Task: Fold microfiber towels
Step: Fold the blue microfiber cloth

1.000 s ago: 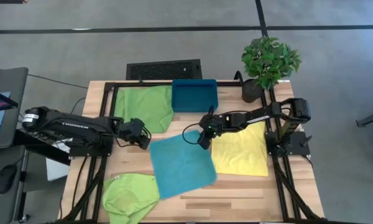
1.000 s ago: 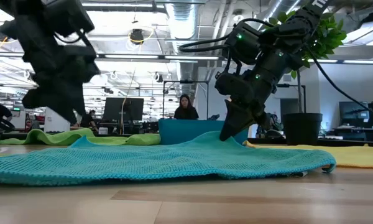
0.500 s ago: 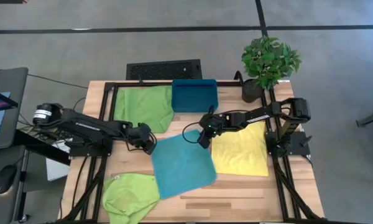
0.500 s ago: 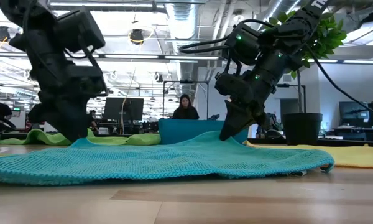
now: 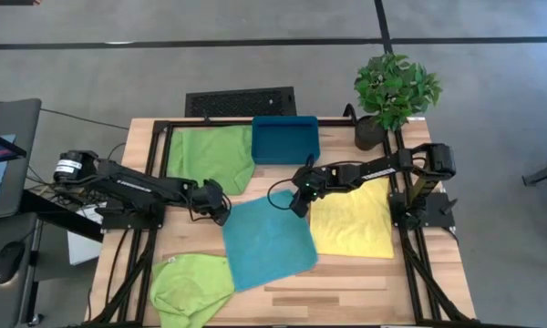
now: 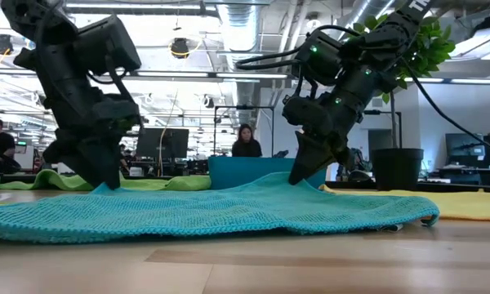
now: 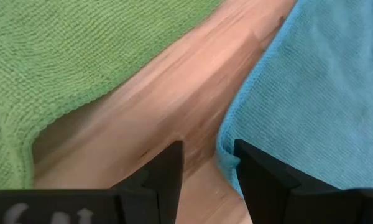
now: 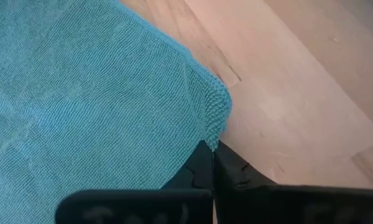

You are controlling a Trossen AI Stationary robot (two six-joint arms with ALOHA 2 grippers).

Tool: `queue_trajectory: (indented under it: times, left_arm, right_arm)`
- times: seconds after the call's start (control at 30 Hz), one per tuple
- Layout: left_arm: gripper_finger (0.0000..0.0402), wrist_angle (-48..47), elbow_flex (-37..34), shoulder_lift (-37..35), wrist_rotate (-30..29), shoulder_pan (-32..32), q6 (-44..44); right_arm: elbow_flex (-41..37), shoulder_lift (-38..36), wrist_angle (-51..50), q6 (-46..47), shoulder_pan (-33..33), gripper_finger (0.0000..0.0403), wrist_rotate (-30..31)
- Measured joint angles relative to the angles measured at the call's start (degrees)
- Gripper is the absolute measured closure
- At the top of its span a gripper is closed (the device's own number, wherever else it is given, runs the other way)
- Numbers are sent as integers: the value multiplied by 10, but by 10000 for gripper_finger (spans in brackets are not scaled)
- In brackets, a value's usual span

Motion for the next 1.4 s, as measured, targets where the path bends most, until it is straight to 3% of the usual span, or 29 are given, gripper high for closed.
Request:
queue_trajectory:
  times: [0.2, 0.43, 0.87, 1.1, 1.4]
  left_arm:
    - [288, -10, 13, 15, -4, 0, 9]
    - [392, -2, 30, 17, -2, 0, 52]
    - [401, -33, 93, 17, -30, -8, 171]
    - [401, -60, 122, 17, -29, -58, 266]
    - [401, -54, 132, 16, -15, -147, 272]
  right_arm:
    - [0, 0, -2, 0, 0, 392, 0]
    - [0, 0, 1, -1, -6, 392, 0]
    - [0, 0, 2, -41, -21, 391, 1]
    - [0, -27, -6, -69, -3, 391, 1]
    - [0, -80, -64, -90, 31, 391, 0]
